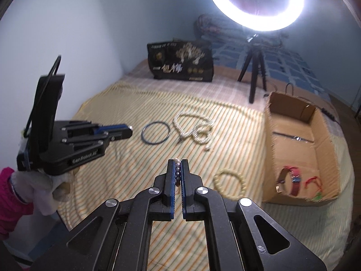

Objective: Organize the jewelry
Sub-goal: 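Carry the pearl earring and the bead strand with both tools over the cardboard box, then open the right tool dropping the bead strand while the left tool releases the earring into the box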

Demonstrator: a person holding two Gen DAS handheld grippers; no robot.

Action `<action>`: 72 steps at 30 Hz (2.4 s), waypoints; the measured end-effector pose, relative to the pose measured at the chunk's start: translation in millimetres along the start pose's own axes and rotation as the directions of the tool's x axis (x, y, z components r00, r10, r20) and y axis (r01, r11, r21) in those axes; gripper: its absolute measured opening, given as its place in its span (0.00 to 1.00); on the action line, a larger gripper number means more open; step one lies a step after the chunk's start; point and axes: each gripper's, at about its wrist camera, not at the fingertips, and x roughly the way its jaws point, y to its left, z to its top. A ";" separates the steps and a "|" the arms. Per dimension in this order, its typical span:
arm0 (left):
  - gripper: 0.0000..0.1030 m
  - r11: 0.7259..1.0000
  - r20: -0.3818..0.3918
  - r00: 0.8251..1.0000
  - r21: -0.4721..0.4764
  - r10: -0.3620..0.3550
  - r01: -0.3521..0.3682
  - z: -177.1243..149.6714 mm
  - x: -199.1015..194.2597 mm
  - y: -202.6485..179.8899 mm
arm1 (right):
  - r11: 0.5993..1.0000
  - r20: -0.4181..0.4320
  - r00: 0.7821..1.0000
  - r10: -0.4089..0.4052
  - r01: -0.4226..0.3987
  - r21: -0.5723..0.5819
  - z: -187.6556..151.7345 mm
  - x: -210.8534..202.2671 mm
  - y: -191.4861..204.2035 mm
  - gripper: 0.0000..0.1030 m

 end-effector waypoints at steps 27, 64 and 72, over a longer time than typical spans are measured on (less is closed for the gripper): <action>0.05 0.990 0.066 0.992 0.096 -0.108 0.101 72.6 2.6 -84.3 | 0.991 0.169 0.976 -0.136 0.131 0.038 53.7 -92.6 -75.9 0.03; 0.05 0.966 -0.113 0.976 0.158 -0.186 0.202 120.8 163.8 -192.3 | 0.954 -0.007 0.974 -0.225 0.222 0.200 26.3 0.2 -227.9 0.03; 0.05 0.971 -0.150 0.974 0.142 -0.170 0.192 113.8 174.7 -189.5 | 0.950 -0.060 0.977 -0.204 0.213 0.228 4.7 18.8 -233.5 0.03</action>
